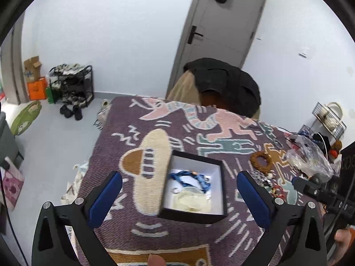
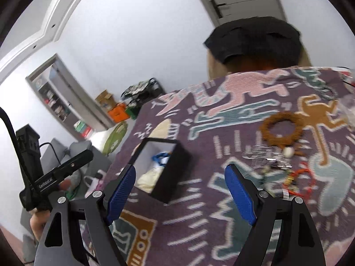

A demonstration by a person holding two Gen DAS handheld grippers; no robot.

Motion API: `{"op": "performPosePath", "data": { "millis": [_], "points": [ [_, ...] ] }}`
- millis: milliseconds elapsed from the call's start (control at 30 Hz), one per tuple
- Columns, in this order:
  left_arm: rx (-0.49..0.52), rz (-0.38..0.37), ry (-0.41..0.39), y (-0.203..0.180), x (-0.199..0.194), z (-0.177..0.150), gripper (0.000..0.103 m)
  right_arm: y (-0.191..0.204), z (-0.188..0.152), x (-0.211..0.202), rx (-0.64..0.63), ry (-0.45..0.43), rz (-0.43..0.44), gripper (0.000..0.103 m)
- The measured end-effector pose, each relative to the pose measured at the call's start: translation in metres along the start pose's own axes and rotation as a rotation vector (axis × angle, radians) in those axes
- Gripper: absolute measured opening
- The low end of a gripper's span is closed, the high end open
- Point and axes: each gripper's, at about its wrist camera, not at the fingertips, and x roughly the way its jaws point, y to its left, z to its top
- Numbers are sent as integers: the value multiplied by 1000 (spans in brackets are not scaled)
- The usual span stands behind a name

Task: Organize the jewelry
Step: 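Move both tools back toward the red string bracelet and chains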

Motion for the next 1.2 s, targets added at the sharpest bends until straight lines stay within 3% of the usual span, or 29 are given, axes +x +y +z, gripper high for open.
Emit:
{"op": "performPosePath", "data": {
  "millis": [200, 567, 633, 700, 1000, 1067, 1200],
  "points": [
    [45, -46, 4, -30, -1, -2, 103, -25, -3, -33, 41, -44, -44, 83],
    [109, -107, 32, -74, 12, -10, 103, -61, -19, -56, 84, -57, -129, 82],
    [123, -118, 31, -81, 14, -11, 102, -69, -22, -58, 98, -55, -141, 78],
    [134, -120, 28, -87, 16, -13, 102, -79, -24, -55, 121, -40, -151, 66],
    [164, -122, 45, -105, 31, -16, 92, -116, -36, -38, 206, 6, -187, 42],
    [173, -126, 50, -109, 35, -16, 84, -123, -37, -34, 220, 9, -202, 41],
    [187, -135, 68, -116, 43, -17, 83, -133, -36, -22, 225, 27, -235, 31]
  ]
}}
